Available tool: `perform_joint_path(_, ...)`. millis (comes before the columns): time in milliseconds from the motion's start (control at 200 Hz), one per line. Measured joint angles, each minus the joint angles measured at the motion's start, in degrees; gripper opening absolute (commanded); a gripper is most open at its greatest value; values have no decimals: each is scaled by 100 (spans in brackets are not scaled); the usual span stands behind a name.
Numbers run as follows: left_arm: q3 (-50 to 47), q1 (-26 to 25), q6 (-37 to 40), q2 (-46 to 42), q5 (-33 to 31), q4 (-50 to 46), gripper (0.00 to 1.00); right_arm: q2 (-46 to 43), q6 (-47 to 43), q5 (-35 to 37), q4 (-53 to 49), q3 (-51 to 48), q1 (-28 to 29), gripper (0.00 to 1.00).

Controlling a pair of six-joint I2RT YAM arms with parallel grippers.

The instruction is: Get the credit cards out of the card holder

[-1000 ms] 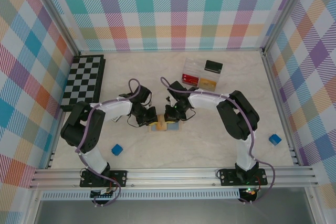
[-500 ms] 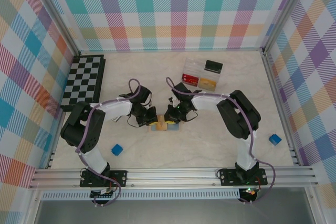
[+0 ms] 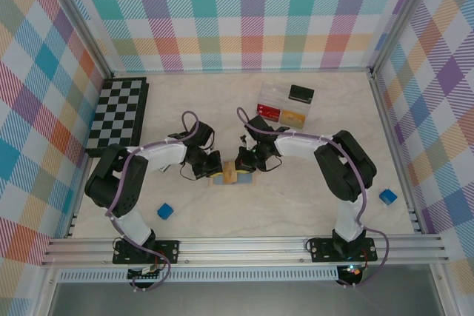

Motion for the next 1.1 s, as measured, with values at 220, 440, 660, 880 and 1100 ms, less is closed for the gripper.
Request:
perform_joint_path(220,9,0,-26,-39,-70,-68,5,-267,-131,122,-101,-153,-46,0)
perform_joint_path(440,59,2,-269,-345,-142,-96,25,-684,-391,129,-107,-223,-68,0)
perform_joint_path(660,201,2,-483,-1005,-247,-48,54,-1051,-658,214,-363,-278,-136,0)
perform_joint_path(880,-48,31,-723,-1427,39,527,86,-1676,-1073,-155,-426,-372,-398,0)
perform_joint_path(1100,-151,181,-990,-1436,1102,1541,88,-1827,-1362,-1436,-254,-352,-1093,0)
